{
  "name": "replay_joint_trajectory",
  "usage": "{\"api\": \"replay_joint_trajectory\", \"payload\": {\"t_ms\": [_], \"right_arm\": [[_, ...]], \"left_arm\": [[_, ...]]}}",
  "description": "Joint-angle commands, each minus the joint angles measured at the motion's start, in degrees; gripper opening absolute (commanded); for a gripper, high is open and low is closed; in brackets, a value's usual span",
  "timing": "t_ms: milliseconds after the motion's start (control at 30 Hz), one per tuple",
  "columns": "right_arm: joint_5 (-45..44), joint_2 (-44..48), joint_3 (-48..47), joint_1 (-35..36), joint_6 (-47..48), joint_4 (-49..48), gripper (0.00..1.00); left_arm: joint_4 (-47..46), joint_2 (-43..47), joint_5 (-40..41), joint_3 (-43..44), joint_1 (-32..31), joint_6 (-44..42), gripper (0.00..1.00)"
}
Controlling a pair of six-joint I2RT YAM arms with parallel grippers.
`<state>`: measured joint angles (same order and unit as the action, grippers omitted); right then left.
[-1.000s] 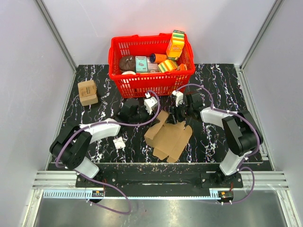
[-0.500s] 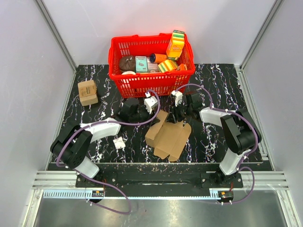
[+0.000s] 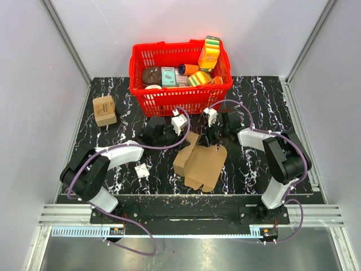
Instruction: Fold the paper box
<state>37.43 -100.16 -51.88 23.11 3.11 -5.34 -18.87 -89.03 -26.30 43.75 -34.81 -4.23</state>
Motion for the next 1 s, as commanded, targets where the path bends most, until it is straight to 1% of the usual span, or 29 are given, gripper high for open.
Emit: {"api": "replay_joint_trajectory", "payload": {"t_ms": [0,67,200,367,500,567,733,867,967], "right_arm": [[3.2,0.1,-1.6,0.5,1.5,-2.7,0.48],[3.4,-0.1,-1.9,0.5,2.5,-2.5,0.51],[5.3,-1.5,-3.0,0.5,4.1,-2.9,0.51],[6.6,-2.5,-2.1,0.5,6.4,-4.1,0.51],[9.6,-3.3,0.9,0.5,6.2,-10.4,0.51],[10.5,-3.6,2.0,0.5,5.0,-14.5,0.54],[12.7,-5.3,3.1,0.5,3.0,-19.4,0.55],[13.6,-6.7,4.9,0.5,1.5,-26.1,0.57],[14.5,-7.6,4.9,0.5,1.8,-27.0,0.61]], "left_arm": [[0.4,-0.6,-0.8,1.4,0.4,-0.7,0.48],[0.6,-0.7,-0.8,1.5,0.4,-0.8,0.48],[1.1,-0.1,-0.9,1.4,0.5,-0.9,0.48],[1.6,0.3,-1.1,1.5,0.7,-1.1,0.48],[2.3,0.0,-0.9,1.7,0.7,-1.4,0.48],[2.5,0.0,-1.1,1.9,0.8,-1.6,0.48],[3.2,0.4,-0.9,2.0,1.1,-1.8,0.48],[3.4,0.0,-0.9,2.0,1.2,-2.0,0.48],[3.8,-0.3,-1.1,2.3,1.3,-2.0,0.48]]}}
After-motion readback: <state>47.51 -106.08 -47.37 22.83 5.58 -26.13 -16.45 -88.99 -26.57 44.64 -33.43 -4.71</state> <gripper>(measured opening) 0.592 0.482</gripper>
